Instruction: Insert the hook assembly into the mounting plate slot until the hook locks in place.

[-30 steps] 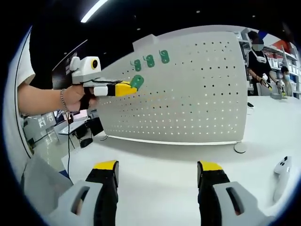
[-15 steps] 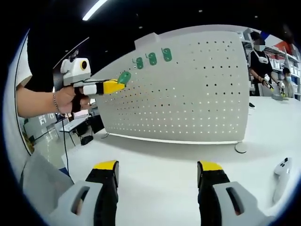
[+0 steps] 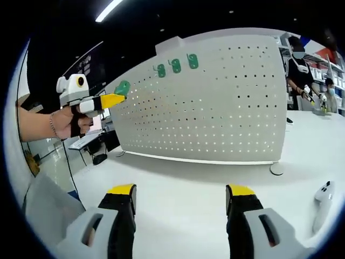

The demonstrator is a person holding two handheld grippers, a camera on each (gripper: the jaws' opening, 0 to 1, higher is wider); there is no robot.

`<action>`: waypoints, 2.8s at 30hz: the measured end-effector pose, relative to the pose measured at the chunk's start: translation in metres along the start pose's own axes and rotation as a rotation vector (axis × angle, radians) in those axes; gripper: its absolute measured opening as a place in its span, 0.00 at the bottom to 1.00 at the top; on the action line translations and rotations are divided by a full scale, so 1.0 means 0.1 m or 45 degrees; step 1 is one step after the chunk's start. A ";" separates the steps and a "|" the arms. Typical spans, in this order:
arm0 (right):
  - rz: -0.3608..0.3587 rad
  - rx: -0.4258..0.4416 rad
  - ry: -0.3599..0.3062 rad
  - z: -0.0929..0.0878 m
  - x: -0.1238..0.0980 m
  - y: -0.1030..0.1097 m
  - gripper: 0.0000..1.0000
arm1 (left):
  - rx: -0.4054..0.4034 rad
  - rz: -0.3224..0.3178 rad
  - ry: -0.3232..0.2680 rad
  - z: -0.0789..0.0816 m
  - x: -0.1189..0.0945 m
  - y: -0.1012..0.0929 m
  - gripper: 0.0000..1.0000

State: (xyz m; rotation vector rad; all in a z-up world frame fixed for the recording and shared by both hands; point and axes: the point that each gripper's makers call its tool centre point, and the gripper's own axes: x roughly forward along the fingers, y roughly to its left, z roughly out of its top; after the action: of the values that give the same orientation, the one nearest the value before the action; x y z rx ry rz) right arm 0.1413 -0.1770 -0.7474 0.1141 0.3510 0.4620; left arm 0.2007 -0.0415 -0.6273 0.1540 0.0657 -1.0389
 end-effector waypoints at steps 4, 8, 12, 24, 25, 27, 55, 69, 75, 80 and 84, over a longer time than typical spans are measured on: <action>0.006 -0.004 0.010 -0.02 0.01 0.01 0.65 | -0.047 0.039 -0.037 0.01 -0.06 0.02 0.02; 0.004 -0.005 0.016 -0.02 0.01 0.01 0.65 | -0.077 0.056 -0.057 0.01 -0.09 0.02 0.02; 0.005 -0.006 0.019 -0.02 0.01 0.02 0.65 | -0.085 0.068 -0.059 0.00 -0.12 0.03 0.02; 0.046 -0.015 -0.028 0.08 0.01 0.09 0.66 | -0.098 0.076 -0.042 -0.06 -0.15 0.04 0.02; 0.066 -0.015 -0.064 0.14 0.01 0.13 0.66 | -0.098 0.076 -0.043 -0.05 -0.15 0.04 0.02; 0.082 -0.032 -0.140 0.28 -0.03 0.16 0.66 | -0.092 0.077 -0.043 -0.05 -0.14 0.05 0.02; 0.382 -0.050 -0.477 1.00 -0.03 0.84 0.57 | -0.095 0.095 -0.048 -0.05 -0.15 0.08 0.02; 0.475 -0.036 -0.512 1.21 0.17 1.10 0.53 | -0.095 0.106 -0.056 -0.03 -0.17 0.08 0.02; 0.496 -0.017 -0.526 1.28 0.24 1.16 0.52 | -0.093 0.105 -0.056 -0.02 -0.17 0.07 0.02; 0.506 -0.019 -0.527 1.30 0.29 1.20 0.50 | -0.095 0.107 -0.062 0.00 -0.16 0.07 0.02; 0.513 -0.008 -0.537 1.34 0.33 1.23 0.48 | -0.094 0.107 -0.065 0.00 -0.16 0.07 0.02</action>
State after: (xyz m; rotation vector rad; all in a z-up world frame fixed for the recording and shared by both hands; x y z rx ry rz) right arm 0.1656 -0.0566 -0.6092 0.2734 -0.0932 0.8189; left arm 0.1983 -0.0244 -0.6242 0.0629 0.0508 -0.9547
